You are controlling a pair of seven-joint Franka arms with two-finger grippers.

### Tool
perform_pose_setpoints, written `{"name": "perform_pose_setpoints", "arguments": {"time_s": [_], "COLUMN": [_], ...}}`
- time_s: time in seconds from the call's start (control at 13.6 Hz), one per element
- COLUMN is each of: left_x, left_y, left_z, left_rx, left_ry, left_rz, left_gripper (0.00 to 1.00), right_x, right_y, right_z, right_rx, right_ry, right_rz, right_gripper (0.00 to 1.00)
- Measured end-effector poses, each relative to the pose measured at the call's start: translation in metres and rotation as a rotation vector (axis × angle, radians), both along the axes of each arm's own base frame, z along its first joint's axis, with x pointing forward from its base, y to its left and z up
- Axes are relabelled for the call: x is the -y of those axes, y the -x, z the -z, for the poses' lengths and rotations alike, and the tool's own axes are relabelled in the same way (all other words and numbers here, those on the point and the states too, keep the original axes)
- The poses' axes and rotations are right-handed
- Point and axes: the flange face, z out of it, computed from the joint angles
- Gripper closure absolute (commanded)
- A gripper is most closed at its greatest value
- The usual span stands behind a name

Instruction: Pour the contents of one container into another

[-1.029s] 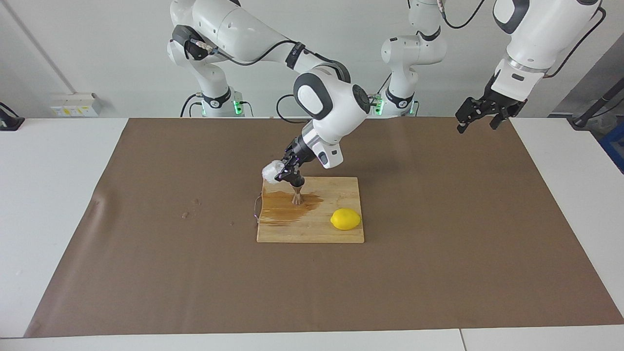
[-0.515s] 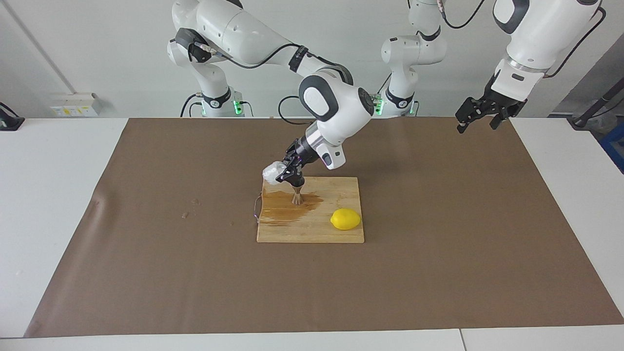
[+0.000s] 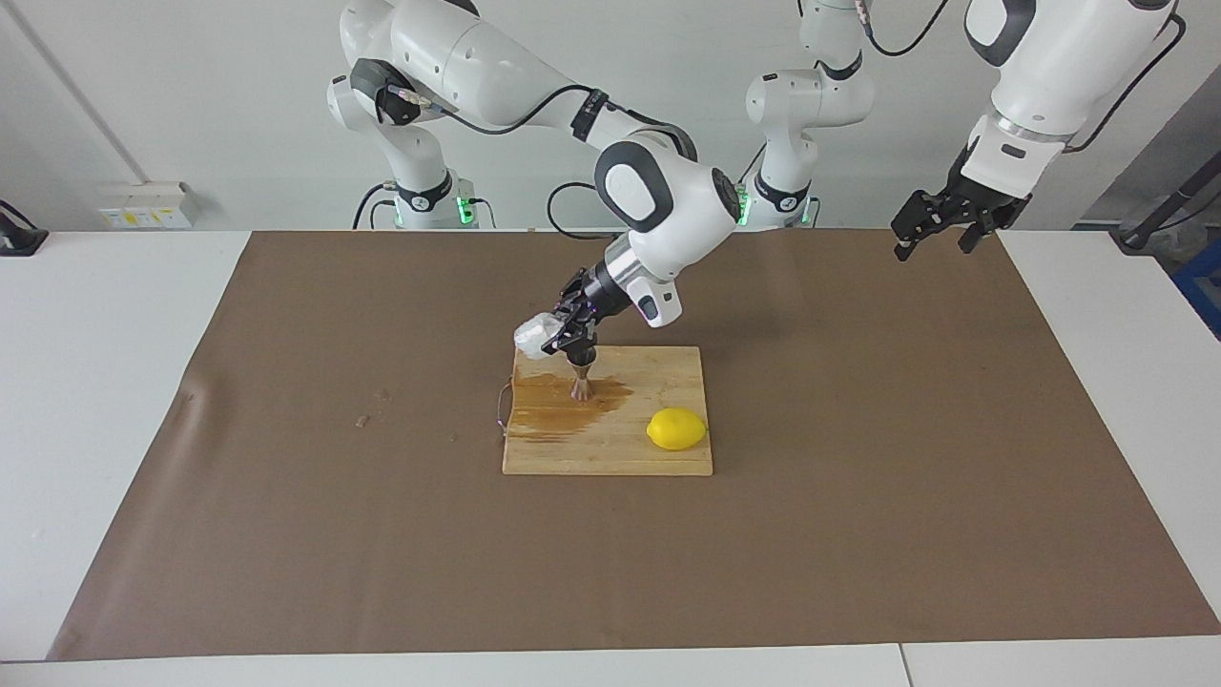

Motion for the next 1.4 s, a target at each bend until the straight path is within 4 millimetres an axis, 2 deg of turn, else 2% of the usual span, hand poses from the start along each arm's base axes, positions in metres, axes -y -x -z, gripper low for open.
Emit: {"name": "perform_pose_setpoints", "arguments": {"time_s": [0.59, 1.4], "left_x": [0.0, 0.0], "left_y": [0.0, 0.0], "left_z": [0.0, 0.0], "left_rx": [0.0, 0.0], "left_ry": [0.0, 0.0], "left_rz": [0.0, 0.0], "left_gripper": [0.0, 0.0], "right_x": [-0.004, -0.02], "right_y": [-0.004, 0.001], "right_z": [0.006, 0.02], "right_rx": [-0.011, -0.044], "right_ry": [0.025, 0.108], "right_rz": [-0.045, -0.165], "right_gripper": [1.0, 1.0]}}
